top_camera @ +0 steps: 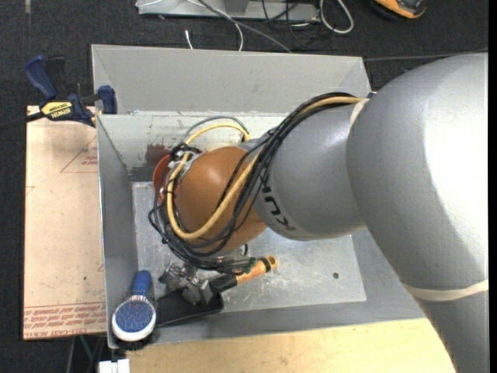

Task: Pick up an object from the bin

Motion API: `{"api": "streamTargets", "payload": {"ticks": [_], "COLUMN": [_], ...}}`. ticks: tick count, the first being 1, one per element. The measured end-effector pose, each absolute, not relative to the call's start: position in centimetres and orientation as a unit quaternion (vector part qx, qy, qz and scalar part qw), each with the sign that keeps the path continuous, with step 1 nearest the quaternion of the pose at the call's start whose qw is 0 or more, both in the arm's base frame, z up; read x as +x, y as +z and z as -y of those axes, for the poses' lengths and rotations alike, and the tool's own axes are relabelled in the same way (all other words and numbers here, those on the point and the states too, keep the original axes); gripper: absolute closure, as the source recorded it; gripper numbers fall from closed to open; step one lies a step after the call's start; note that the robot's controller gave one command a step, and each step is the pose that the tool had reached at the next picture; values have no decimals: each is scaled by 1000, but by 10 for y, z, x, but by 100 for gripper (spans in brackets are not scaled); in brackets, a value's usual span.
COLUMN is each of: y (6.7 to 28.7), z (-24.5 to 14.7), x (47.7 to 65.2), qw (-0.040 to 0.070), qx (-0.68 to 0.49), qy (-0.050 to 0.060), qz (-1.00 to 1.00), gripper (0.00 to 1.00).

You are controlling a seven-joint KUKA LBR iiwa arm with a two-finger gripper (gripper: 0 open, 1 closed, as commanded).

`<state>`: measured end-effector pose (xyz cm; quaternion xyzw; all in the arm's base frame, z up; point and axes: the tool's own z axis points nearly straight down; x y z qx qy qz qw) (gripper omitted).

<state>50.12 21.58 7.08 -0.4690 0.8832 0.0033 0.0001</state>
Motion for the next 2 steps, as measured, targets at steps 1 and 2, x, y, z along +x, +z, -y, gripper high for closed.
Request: {"api": "streamTargets", "payload": {"ticks": [1, 2], "y": [71, 71], "z": [-216, -216], "x": [501, 502], "qw": [0, 0], "qx": [-469, -472], "qy": [3, 3], "qz": [-883, -882], "gripper": [100, 100]}}
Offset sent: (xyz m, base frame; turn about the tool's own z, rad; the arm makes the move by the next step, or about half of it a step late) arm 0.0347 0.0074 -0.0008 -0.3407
